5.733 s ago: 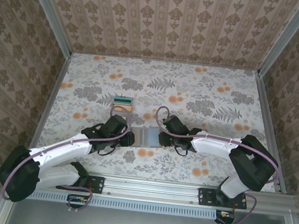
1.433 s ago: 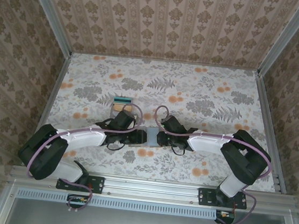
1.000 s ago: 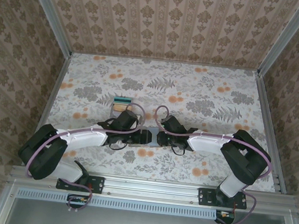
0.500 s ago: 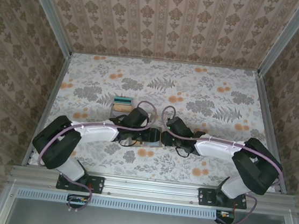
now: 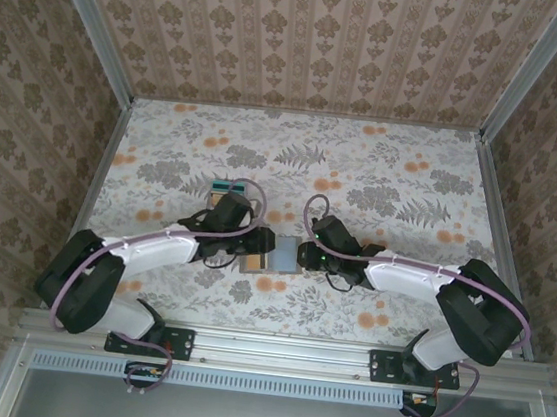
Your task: Take the credit cards out of the card holder
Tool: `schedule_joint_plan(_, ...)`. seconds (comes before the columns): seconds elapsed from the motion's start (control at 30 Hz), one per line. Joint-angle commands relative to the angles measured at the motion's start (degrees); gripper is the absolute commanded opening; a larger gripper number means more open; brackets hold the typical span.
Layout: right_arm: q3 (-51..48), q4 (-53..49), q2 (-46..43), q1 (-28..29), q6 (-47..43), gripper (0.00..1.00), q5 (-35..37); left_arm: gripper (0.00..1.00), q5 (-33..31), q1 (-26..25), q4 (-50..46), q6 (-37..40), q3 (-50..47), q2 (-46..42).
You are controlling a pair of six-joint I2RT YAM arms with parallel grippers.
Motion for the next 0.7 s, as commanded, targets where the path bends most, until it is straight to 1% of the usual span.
schedule_joint_plan(0.0, 3.24, 4.01, 1.84, 1.00, 1.95, 0.28, -4.62, 0.37, 0.03, 2.66, -4.04, 2.10, -2.83, -1.86)
schedule_joint_plan(0.03, 4.16, 4.34, 2.89, 1.43, 2.13, 0.27, -5.51, 0.34, 0.31, 3.51, -3.99, 2.30, -3.47, -2.29)
schedule_joint_plan(0.13, 7.28, 4.21, 6.32, 2.81, 2.54, 0.24, -6.49, 0.32, 0.79, 4.75, -3.81, 2.50, -4.59, -3.05)
schedule_joint_plan(0.23, 9.58, 5.54, 9.91, 3.53, 3.91, 0.21, -8.84, 0.32, 0.80, 4.99, -3.71, 2.56, -5.27, -3.33)
schedule_joint_plan(0.37, 12.00, 6.25, 13.41, 4.50, 5.18, 0.20, -10.67, 0.31, 0.79, 5.12, -3.56, 2.35, -6.42, -3.54)
schedule_joint_plan(0.5, 12.97, 5.40, 15.31, 4.96, 5.93, 0.20, -10.57, 0.31, 0.71, 5.12, -2.98, 1.93, -7.63, -3.75)
schedule_joint_plan(0.67, 13.03, 2.92, 15.95, 4.99, 6.10, 0.20, -8.72, 0.31, 0.80, 5.12, -1.91, 1.40, -8.56, -3.60)
